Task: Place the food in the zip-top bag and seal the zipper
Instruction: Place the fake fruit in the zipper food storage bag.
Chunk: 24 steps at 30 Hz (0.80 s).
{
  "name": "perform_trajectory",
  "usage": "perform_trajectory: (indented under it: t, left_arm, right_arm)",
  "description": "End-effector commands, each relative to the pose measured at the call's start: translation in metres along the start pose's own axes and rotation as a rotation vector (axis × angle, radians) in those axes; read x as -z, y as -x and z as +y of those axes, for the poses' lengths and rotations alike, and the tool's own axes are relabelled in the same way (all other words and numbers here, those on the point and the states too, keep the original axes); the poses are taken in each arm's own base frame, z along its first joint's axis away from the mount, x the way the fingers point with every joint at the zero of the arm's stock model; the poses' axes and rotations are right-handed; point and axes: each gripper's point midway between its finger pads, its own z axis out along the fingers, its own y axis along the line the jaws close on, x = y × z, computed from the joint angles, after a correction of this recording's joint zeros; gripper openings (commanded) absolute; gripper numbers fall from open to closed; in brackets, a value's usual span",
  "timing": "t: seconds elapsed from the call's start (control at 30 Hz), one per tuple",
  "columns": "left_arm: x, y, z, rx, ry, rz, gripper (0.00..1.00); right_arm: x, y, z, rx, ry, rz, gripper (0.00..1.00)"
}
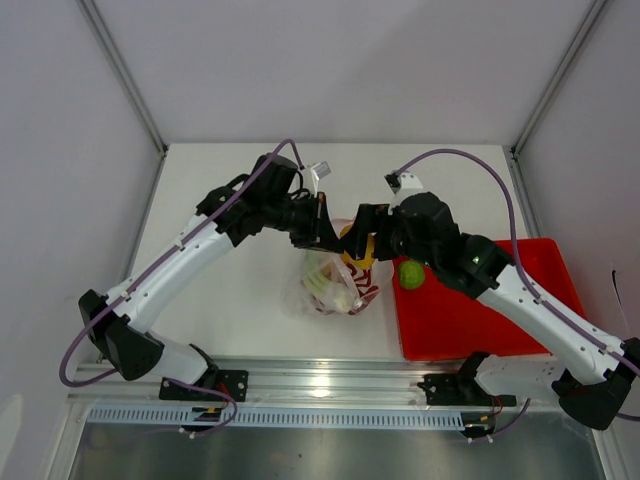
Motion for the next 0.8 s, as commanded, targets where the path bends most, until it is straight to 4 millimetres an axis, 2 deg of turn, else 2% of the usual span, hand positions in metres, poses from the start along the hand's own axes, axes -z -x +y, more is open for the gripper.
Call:
perform_trajectory:
  t: [0.0, 0.2, 0.37, 0.53, 0.57, 0.6, 0.67, 0.7, 0.77]
  left_arm:
    - [0.017, 0.018, -0.034, -0.077, -0.106, -0.073, 0.01]
    - [0.016, 0.019, -0.033, -0.075, -0.105, -0.073, 0.01]
    - [0.017, 0.019, -0.035, -0.078, -0.111, -0.076, 0.01]
    - [0.018, 0.017, -0.035, -0.081, -0.115, -0.074, 0.01]
    - [0.017, 0.017, -0.034, -0.079, -0.115, -0.071, 0.01]
    - [0.017, 0.016, -0.034, -0.079, -0.116, -0.068, 0.01]
    - [0.017, 0.016, -0.035, -0.083, -0.120, -0.070, 0.01]
    - [0.017, 0.015, -0.034, -0.081, -0.117, -0.069, 0.01]
    - [0.019, 0.016, -0.035, -0.087, -0.120, -0.074, 0.01]
  right_arm:
    - [0.004, 0.008, 0.002, 0.018, -0.007, -0.023, 0.87]
    - [0.008, 0.007, -0.001, 0.012, -0.013, -0.036, 0.88]
    - [0.018, 0.020, -0.009, 0.013, -0.059, -0.088, 0.92]
    - [0.036, 0.038, -0.051, -0.045, -0.203, -0.138, 0.98]
    - [0.041, 0.045, -0.069, -0.080, -0.252, -0.162, 0.99]
    - [0.051, 0.050, -0.078, -0.101, -0.271, -0.189, 0.99]
    - [0.060, 0.047, -0.100, -0.141, -0.317, -0.198, 0.99]
    - [0.075, 0.053, -0.119, -0.186, -0.369, -0.243, 0.99]
    - [0.083, 0.046, -0.140, -0.232, -0.410, -0.252, 1.00]
